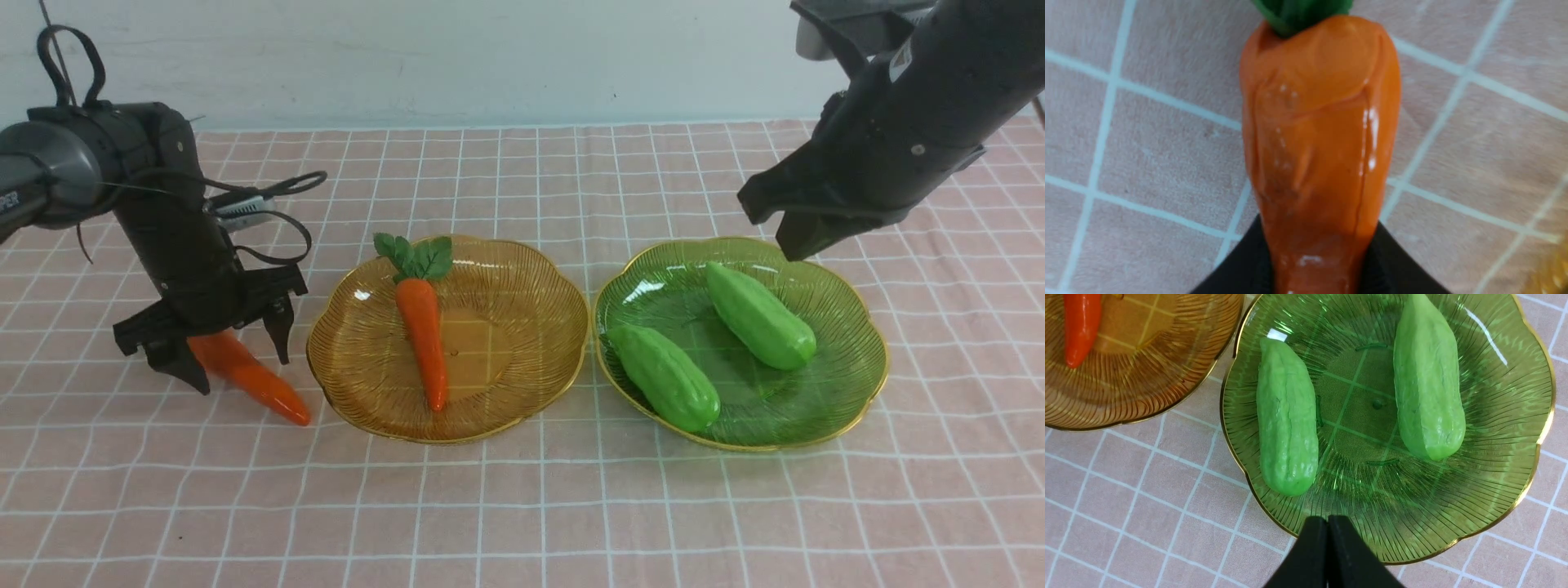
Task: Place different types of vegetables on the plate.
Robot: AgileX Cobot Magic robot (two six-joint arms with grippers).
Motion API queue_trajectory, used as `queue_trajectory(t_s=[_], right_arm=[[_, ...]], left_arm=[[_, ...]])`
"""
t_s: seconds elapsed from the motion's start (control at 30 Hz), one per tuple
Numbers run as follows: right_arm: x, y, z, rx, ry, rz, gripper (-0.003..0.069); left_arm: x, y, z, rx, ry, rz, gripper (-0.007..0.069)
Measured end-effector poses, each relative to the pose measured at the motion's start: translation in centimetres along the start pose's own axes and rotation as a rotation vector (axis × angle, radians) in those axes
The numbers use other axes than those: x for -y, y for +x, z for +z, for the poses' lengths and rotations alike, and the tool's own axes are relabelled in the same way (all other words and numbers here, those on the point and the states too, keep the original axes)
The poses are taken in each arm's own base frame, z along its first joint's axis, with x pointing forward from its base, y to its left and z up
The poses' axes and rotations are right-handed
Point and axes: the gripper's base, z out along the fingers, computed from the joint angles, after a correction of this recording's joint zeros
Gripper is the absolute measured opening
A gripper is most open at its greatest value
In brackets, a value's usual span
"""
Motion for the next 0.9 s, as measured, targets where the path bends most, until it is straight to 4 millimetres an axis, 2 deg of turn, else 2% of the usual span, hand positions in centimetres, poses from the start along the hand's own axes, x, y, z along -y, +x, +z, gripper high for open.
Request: queue_trajectory(t_s=[0.1, 0.17, 0.27, 0.3, 0.37, 0.5, 0.57, 0.67, 0.77, 0.87, 0.9], right_arm=[[0.1, 0.0, 0.0, 0.001, 0.006, -0.003, -0.0017], [0.2, 0.1, -0.4, 0.01, 0.019, -0.009, -0.0017], [0.2, 0.2, -1.5, 0.037, 0.029, -0.015, -0.0017], [0.2, 0.3, -2.0, 0.049, 0.03, -0.015, -0.0017], [0.2, 0.5, -2.9, 0.07, 0.03, -0.016, -0.0017], [0.1, 0.8, -4.3, 0.104, 0.031, -0.016, -0.0017], [0.1, 1.0, -5.0, 0.122, 0.033, -0.017, -0.0017], [0.1, 1.3, -6.1, 0.15, 0.034, -0.011, -0.0017], [0.0, 2.2, -8.4, 0.208, 0.029, 0.007, -0.0017], [-0.2, 4.7, -11.8, 0.284, 0.016, 0.022, -0.0017], [-0.2, 6.1, -13.2, 0.316, 0.014, 0.027, -0.0017]], left_arm=[[0.5, -0.6, -2.1, 0.0, 0.005, 0.061, 0.0188], [1.4, -1.1, -4.6, 0.046, 0.05, 0.087, 0.0186], [3.8, -1.0, -7.7, 0.122, 0.135, 0.171, 0.0186], [5.3, -0.4, -8.4, 0.135, 0.165, 0.217, 0.0186], [8.3, 1.3, -8.2, 0.114, 0.196, 0.298, 0.0186], [14.2, 4.3, -5.7, 0.128, 0.237, 0.421, 0.0202], [16.2, 5.3, -5.0, 0.159, 0.26, 0.459, 0.0229], [17.3, 5.8, -4.9, 0.199, 0.285, 0.491, 0.0285], [17.5, 5.8, -5.0, 0.217, 0.291, 0.512, 0.038], [17.5, 5.8, -5.0, 0.221, 0.288, 0.527, 0.0435], [17.5, 5.8, -5.0, 0.221, 0.288, 0.527, 0.0442]])
